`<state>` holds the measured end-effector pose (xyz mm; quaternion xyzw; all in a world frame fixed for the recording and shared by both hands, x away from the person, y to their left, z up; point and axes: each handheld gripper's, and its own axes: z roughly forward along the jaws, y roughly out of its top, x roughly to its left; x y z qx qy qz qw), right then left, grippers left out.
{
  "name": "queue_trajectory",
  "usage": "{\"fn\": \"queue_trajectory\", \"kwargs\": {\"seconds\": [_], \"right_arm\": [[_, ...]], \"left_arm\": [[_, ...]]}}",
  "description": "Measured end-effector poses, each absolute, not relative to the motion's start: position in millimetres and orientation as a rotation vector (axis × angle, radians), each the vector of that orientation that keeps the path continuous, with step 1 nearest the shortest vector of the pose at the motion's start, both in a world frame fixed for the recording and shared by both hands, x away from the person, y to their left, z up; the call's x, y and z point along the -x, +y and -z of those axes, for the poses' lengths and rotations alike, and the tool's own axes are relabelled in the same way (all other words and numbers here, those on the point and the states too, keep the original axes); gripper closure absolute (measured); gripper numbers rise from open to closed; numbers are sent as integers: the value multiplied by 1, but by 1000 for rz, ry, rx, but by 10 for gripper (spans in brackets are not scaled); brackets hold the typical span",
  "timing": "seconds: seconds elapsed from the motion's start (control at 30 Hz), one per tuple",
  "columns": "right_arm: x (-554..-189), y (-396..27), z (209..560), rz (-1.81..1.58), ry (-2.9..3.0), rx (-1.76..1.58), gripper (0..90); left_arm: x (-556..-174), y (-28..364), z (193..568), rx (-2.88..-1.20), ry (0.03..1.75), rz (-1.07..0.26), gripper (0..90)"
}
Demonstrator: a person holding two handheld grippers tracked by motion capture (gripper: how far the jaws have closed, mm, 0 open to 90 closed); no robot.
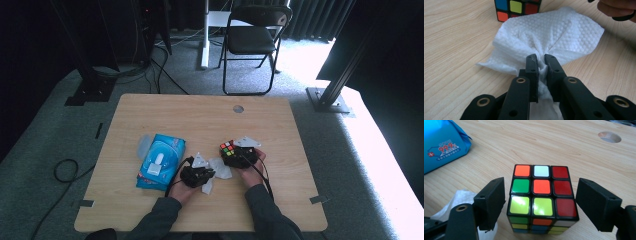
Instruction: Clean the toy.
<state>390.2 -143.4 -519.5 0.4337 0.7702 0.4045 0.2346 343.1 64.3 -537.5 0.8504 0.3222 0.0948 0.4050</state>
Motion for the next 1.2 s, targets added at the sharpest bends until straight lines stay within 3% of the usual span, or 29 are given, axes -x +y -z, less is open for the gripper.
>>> {"fn": "queue_trajectory", "kwargs": {"seconds": [0.47, 1.2], "right_arm": [[-390, -140, 523, -1055, 2126, -1207, 332], [-396, -155, 524, -1305, 2085, -1435, 341]], "left_arm": [[-343, 64, 537, -2147, 811, -240, 825], [-343, 64, 537, -2147, 810, -240, 825]]}}
